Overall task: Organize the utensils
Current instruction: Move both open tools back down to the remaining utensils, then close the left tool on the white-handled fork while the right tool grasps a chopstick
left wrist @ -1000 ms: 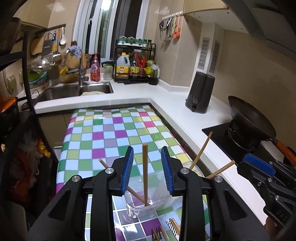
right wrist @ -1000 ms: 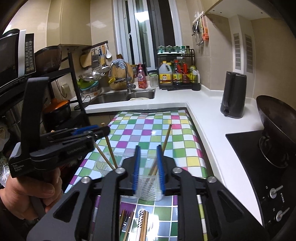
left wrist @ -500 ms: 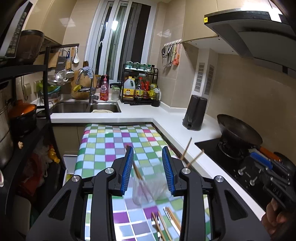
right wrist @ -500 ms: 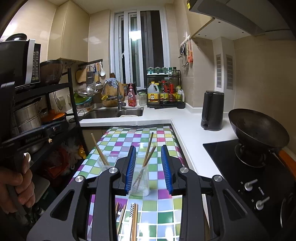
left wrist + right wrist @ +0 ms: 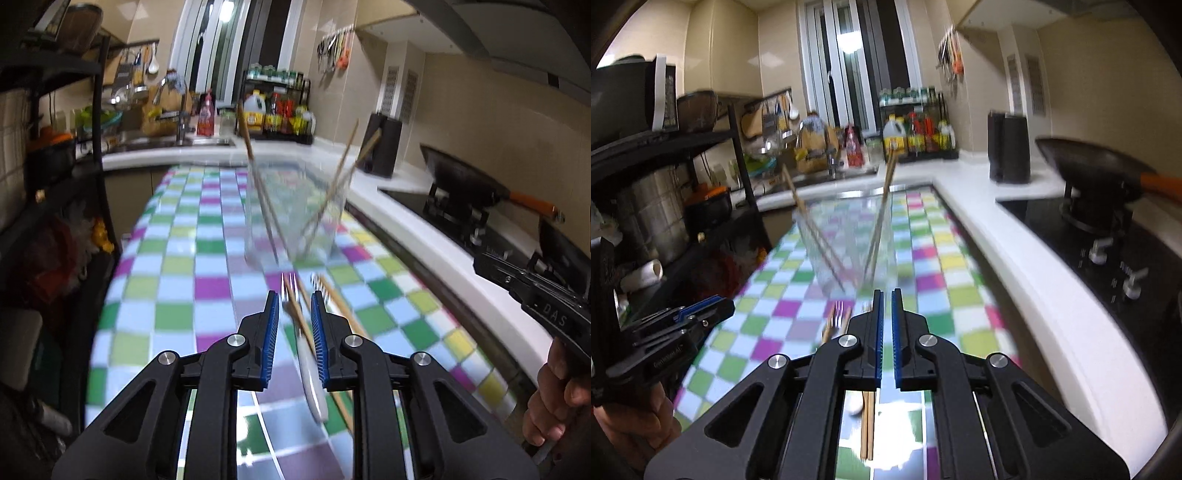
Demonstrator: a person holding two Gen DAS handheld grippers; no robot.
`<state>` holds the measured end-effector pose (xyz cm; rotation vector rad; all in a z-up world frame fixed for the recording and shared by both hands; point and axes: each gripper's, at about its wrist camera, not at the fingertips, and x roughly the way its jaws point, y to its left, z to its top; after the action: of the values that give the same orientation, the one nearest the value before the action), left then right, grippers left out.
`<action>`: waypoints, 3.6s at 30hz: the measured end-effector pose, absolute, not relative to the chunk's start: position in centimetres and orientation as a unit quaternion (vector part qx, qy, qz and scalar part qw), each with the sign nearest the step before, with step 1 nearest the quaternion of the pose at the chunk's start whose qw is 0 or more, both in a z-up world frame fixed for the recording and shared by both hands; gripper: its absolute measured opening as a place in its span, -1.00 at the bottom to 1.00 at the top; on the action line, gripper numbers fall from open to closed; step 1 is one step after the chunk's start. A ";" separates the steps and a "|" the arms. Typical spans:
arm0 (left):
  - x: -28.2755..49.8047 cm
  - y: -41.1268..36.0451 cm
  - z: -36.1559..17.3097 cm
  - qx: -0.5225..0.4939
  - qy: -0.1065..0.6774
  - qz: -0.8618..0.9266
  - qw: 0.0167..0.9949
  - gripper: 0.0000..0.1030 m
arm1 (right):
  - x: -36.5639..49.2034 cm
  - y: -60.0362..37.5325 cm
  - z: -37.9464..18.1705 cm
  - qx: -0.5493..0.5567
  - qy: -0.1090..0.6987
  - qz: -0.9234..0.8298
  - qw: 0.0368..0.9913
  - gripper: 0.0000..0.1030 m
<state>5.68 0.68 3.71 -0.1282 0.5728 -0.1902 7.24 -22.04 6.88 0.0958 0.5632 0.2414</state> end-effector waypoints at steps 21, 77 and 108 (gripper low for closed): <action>6.5 0.2 -3.0 -0.110 0.404 -0.090 0.904 -0.65 | 7.0 -19.0 -3.6 0.014 0.393 0.138 0.909 -0.85; 5.2 1.6 -4.0 -0.056 0.400 0.014 0.915 -0.65 | 5.3 -20.8 -3.9 0.021 0.371 0.075 0.926 -0.88; 4.8 1.3 -4.2 -0.047 0.378 0.018 0.924 -0.65 | 4.9 -20.4 -4.2 0.003 0.345 0.075 0.936 -0.89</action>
<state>4.79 1.28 -4.18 -0.0965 0.7767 0.0360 4.91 -20.36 -4.22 0.0067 0.7042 0.1526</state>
